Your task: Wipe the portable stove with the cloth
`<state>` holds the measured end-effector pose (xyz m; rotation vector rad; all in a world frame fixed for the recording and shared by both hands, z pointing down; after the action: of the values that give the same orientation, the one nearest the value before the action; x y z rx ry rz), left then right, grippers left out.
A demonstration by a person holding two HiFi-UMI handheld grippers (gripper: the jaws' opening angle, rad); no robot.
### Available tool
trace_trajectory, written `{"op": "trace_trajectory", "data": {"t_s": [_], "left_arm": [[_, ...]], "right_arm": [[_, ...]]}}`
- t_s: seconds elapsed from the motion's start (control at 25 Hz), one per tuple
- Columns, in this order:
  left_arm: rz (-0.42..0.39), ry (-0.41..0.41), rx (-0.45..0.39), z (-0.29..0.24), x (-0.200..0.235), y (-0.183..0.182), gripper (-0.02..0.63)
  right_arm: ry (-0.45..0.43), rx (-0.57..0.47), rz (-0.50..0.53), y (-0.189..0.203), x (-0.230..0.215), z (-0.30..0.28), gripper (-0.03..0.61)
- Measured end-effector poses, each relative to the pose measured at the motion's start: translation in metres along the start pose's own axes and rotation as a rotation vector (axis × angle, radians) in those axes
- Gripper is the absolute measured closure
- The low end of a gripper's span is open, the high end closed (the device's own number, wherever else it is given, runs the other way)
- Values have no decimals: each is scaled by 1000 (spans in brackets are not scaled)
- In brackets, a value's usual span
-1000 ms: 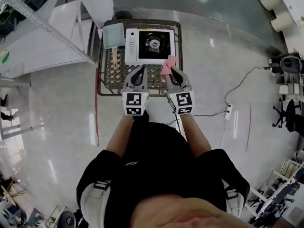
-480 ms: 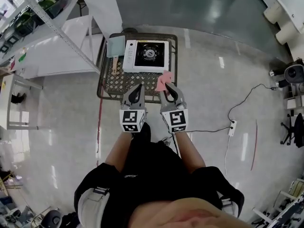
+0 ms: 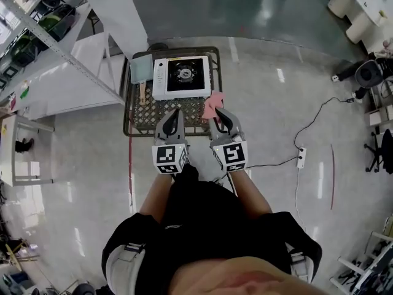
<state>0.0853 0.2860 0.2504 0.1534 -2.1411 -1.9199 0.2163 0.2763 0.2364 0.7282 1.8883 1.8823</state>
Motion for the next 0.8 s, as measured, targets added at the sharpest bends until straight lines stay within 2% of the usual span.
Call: {"op": "trace_trajectory", "data": {"t_s": [0.28, 0.8], "left_arm": [[-4, 44, -17, -15, -8, -8, 614], [-7, 103, -8, -23, -26, -7, 614]], "right_arm": [[17, -5, 24, -6, -7, -5, 549], [62, -2, 5, -9, -21, 3, 549]]}}
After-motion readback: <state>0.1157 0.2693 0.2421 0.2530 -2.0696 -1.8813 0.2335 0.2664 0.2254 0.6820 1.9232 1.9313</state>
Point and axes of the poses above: the fingertips, and each gripper's own axes: z backward along the fingers, x to its left, y out of its underside, the point moved 4 cm from there along z, backward along the fingers, and after that the axes turned 2 degrees about z, right-handed, at the moved point
